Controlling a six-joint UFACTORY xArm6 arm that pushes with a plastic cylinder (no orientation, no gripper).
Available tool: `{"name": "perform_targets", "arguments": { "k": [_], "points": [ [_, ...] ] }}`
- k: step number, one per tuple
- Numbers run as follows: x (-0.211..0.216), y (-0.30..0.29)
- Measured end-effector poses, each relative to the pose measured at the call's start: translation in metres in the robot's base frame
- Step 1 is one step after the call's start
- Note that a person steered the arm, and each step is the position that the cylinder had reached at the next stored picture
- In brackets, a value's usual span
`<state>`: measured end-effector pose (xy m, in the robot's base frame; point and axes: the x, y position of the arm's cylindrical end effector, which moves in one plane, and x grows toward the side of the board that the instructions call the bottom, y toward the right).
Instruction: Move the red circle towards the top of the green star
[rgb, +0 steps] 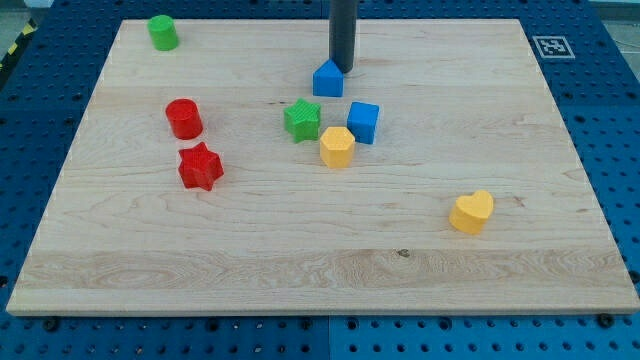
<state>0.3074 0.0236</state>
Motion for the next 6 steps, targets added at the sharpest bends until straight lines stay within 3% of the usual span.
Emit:
{"name": "perform_targets", "arguments": {
  "k": [1, 3, 4, 5, 6],
  "points": [
    [0.023, 0.000],
    [-0.032, -0.041],
    [-0.017, -0.063],
    [0.016, -0.054],
    [0.019, -0.044]
  ]
}}
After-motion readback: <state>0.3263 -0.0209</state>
